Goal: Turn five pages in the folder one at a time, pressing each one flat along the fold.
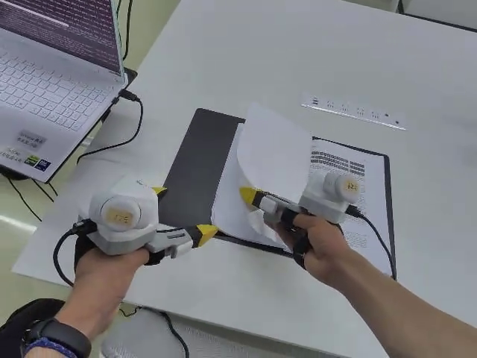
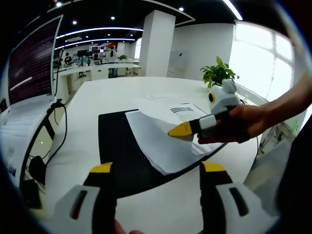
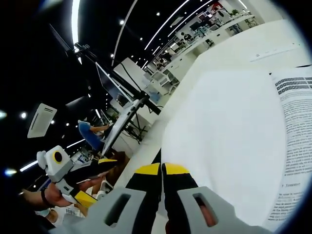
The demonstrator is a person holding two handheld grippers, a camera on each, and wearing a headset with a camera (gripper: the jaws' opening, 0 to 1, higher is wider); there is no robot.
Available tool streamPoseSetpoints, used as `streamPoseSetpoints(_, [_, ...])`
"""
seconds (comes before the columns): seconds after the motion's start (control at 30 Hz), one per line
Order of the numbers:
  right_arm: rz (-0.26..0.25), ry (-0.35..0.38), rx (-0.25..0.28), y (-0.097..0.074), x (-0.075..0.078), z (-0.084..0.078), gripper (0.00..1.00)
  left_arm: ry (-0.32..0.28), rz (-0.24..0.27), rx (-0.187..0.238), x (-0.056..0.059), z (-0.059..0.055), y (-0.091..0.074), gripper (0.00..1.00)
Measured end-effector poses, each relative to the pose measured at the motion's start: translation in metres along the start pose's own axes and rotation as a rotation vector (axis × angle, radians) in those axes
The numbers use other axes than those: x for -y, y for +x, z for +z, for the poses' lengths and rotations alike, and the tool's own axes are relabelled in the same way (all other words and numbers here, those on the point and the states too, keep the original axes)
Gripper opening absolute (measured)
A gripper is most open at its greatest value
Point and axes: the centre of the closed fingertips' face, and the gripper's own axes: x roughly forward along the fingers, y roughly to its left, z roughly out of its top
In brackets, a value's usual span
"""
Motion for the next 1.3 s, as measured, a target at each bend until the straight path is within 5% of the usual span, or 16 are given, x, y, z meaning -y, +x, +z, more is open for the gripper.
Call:
streamPoseSetpoints(0.77, [-0.046, 0.045, -0.112, 0.029, 0.029, -0.032, 0.04, -0.035, -0.034, -0.013, 0.003, -0.011, 0.014, 0.70])
streamPoseSetpoints(1.0, [-0.055, 0.056, -0.142, 0.034, 0.026, -0.043, 0.17, -0.059, -0.027, 0.002, 0.000, -0.009, 0.013, 0.69])
streamPoseSetpoints(1.3, [-0.018, 0.082, -0.100, 0.034, 0.016, -0.039, 0.31, -0.058, -0.027, -0.003, -0.002, -0.010, 0.014, 0.69])
